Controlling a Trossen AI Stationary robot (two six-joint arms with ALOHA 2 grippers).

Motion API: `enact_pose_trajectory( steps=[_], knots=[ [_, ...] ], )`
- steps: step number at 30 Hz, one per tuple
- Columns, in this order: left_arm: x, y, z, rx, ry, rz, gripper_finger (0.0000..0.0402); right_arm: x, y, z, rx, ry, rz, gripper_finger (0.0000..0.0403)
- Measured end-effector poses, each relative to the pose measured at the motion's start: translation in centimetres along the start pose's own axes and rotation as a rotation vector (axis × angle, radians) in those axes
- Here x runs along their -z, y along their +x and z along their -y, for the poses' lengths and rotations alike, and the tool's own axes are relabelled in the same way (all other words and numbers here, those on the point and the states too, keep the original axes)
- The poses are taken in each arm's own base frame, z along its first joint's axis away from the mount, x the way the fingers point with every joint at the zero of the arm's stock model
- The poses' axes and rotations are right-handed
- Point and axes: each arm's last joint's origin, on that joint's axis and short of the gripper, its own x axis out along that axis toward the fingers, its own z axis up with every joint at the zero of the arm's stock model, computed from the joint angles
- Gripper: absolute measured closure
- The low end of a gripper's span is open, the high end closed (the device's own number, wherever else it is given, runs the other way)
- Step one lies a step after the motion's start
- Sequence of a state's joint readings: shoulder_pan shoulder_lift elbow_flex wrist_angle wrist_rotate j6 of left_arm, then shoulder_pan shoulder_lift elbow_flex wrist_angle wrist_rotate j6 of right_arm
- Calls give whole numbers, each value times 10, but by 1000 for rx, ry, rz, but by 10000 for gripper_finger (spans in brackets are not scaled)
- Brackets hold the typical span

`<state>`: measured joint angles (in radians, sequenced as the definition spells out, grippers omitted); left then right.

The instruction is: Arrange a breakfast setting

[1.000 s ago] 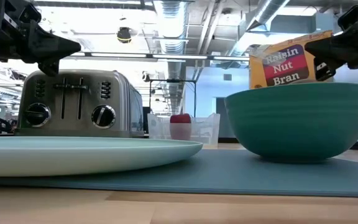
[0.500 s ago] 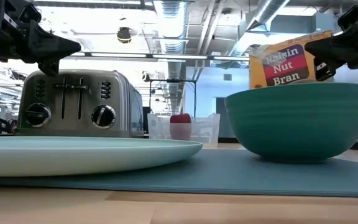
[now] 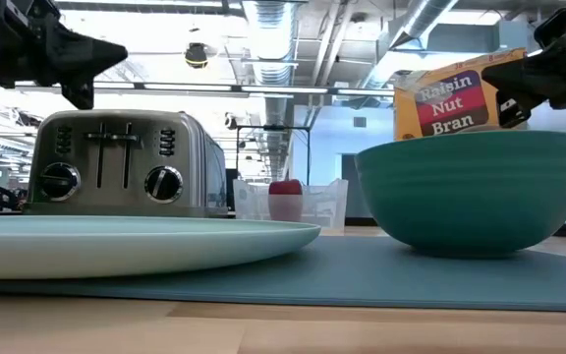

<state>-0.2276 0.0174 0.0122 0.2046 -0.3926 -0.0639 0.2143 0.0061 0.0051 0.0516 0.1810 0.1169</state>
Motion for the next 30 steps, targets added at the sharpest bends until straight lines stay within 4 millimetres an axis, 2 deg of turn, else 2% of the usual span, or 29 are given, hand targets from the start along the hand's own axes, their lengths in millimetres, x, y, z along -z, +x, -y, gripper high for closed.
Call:
enact_pose_trajectory(
  steps=[6, 9, 13, 20, 24, 30],
  knots=[
    [-13, 3, 2, 15, -27, 78, 390, 0, 0, 0, 2, -215, 0, 367],
    [-16, 8, 5, 21, 1, 66, 390, 0, 0, 0, 2, -228, 0, 367],
    [-31, 21, 10, -37, 28, 25, 390, 0, 0, 0, 2, -231, 0, 367],
    [-53, 55, 24, -66, 97, -68, 390, -1, 0, 0, 3, -280, 6, 367],
    [-59, 80, 35, -69, 146, -131, 390, -1, 0, 0, 6, -284, 14, 367],
    [-63, 121, 52, -68, 217, -205, 390, -3, 0, 0, 4, -68, 27, 367]
  ],
)
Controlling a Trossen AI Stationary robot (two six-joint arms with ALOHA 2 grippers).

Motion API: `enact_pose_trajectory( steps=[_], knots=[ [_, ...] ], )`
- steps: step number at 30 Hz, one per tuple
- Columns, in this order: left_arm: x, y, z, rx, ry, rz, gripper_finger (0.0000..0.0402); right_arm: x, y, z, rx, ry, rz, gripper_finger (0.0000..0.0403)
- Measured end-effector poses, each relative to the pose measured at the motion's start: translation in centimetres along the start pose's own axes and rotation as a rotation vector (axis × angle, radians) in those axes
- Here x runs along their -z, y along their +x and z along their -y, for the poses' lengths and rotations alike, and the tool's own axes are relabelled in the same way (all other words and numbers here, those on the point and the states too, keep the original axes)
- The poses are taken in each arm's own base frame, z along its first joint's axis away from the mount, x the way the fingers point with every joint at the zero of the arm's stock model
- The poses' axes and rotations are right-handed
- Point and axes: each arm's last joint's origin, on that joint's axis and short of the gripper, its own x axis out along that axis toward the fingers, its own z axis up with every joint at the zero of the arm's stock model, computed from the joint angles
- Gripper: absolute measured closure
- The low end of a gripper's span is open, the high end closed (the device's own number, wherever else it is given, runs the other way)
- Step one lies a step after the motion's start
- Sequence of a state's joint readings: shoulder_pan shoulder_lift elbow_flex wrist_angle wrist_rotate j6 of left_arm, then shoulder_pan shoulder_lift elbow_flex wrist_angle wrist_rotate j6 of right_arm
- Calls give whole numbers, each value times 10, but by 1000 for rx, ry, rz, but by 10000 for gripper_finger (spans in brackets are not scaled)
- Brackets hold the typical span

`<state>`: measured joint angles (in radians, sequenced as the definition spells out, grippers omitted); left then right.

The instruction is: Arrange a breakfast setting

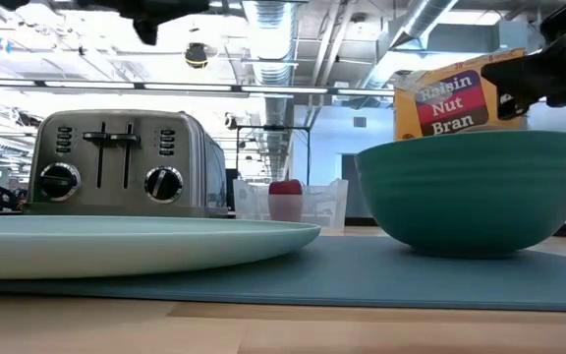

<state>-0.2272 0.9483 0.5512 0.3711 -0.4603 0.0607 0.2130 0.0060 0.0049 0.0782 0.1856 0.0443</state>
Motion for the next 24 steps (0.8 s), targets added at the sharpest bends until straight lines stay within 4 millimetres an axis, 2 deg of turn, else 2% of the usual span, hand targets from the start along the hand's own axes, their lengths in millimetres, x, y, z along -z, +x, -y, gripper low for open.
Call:
enact_pose_trajectory(
  steps=[3, 9, 13, 19, 24],
  knots=[
    [-5, 19, 9, 4, 41, -29, 390, 0, 0, 0, -1, 113, 1, 367],
    [-4, 53, 26, 11, 101, -118, 387, 0, 0, 0, 0, 121, 1, 367],
    [-3, 72, 31, -19, 73, -243, 358, 0, 0, 0, -1, 122, 4, 367],
    [17, 86, 46, 135, -46, -622, 284, 1, 0, 0, 1, 121, -13, 367],
    [54, 81, 67, 255, -193, -975, 252, 2, 0, 0, 0, 107, -22, 367]
  ],
)
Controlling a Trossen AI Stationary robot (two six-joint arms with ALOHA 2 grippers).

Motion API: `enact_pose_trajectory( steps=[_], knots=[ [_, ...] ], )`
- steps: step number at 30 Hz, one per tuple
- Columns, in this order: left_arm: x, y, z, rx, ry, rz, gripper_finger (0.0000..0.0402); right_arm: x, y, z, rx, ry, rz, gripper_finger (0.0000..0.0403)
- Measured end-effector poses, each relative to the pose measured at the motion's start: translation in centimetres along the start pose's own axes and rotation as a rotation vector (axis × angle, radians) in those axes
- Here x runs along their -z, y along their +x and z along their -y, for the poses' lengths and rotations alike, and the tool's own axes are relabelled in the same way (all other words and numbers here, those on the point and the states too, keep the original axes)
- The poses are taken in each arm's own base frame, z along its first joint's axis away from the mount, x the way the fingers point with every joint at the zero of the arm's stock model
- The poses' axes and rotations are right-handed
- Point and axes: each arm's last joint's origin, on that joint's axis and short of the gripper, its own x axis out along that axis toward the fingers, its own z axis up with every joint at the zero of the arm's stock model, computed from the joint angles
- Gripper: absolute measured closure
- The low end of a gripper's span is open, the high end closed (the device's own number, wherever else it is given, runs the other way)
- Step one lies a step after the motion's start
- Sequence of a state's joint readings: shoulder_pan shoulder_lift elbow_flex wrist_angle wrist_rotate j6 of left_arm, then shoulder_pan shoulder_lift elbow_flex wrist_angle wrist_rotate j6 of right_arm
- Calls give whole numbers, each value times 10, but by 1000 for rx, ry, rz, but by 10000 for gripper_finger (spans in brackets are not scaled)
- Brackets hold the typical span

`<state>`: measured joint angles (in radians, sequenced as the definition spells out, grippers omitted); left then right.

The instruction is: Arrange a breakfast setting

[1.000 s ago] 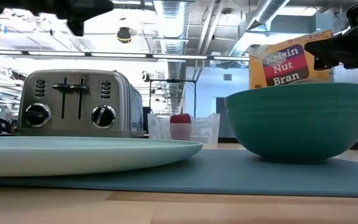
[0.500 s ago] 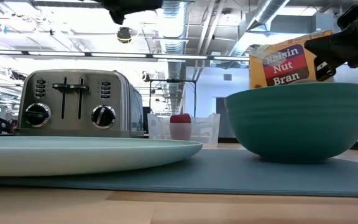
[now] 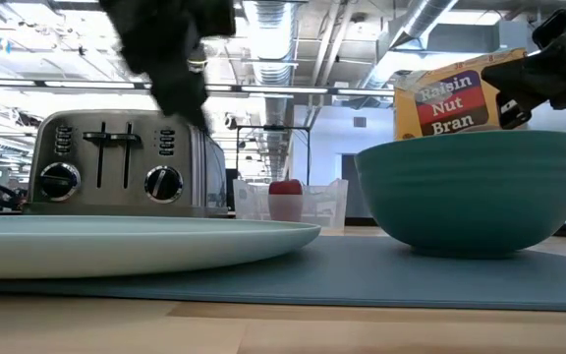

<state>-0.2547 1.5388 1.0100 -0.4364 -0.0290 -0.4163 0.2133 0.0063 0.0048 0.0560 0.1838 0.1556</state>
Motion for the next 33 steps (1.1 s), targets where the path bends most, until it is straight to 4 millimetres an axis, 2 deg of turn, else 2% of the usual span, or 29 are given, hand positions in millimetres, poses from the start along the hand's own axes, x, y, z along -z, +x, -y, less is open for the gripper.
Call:
enact_pose_trajectory(
  steps=[5, 11, 22, 27, 29, 33],
  knots=[
    [21, 36, 3, -17, -57, -203, 252, 0, 0, 0, -1, -7, -4, 367],
    [30, 61, -2, -59, -72, -288, 252, 1, 0, 0, 0, -8, -8, 367],
    [21, 63, -16, -193, -8, -210, 252, 1, 0, 0, 0, -11, -10, 367],
    [13, 63, -24, -187, -14, -178, 252, 1, 0, 0, 1, -9, -11, 367],
    [5, 59, -22, -160, -4, -166, 252, 1, 0, 0, 1, -9, -11, 367],
    [-25, 46, -7, -133, 97, -48, 252, 1, 0, 0, 1, -9, -11, 367]
  ],
)
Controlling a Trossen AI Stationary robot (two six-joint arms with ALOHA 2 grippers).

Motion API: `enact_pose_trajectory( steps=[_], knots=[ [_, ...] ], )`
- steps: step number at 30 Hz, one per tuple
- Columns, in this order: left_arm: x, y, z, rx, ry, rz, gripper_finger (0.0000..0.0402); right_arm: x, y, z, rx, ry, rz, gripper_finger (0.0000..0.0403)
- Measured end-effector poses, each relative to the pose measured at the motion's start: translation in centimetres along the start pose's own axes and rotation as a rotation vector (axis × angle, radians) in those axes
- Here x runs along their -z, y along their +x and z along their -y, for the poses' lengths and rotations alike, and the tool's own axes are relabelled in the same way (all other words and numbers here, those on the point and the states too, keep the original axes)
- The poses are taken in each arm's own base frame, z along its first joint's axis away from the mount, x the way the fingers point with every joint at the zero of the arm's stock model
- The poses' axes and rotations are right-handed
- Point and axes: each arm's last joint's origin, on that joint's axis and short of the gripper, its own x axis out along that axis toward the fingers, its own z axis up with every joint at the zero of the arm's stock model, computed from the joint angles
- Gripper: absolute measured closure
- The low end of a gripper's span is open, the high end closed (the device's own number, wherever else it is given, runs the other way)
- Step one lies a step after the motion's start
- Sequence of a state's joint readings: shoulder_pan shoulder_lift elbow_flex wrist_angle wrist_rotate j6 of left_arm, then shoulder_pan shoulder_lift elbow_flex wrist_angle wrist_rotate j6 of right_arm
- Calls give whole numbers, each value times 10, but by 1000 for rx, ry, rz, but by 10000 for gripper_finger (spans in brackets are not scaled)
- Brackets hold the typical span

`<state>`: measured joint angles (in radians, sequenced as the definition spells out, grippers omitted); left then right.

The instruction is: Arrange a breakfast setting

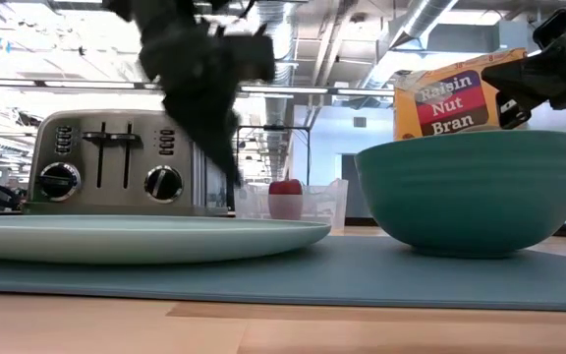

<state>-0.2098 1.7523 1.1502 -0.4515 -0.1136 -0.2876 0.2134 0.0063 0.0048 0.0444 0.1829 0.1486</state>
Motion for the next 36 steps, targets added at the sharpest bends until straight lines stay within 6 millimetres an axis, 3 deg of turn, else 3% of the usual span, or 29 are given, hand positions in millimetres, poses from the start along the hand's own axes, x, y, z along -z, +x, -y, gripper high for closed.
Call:
enact_pose_trajectory(
  steps=[4, 8, 14, 26, 31, 36],
  knots=[
    [-24, -8, 5, -26, 34, 186, 252, 0, 0, 0, 0, 1, 0, 367],
    [-43, -12, -2, -2, -91, 356, 252, 0, 0, 0, 0, 1, 0, 367],
    [-54, -14, -13, 75, -210, 420, 252, 0, 0, 0, 0, 1, 0, 367],
    [-76, -33, -11, 21, -227, 443, 253, 0, 0, 0, 0, 1, 0, 367],
    [-90, -13, -6, 23, -216, 357, 253, 0, 0, 0, 1, 1, -2, 367],
    [-108, 9, 1, -38, -193, 166, 253, 1, 1, 0, 2, -1, -10, 367]
  ],
)
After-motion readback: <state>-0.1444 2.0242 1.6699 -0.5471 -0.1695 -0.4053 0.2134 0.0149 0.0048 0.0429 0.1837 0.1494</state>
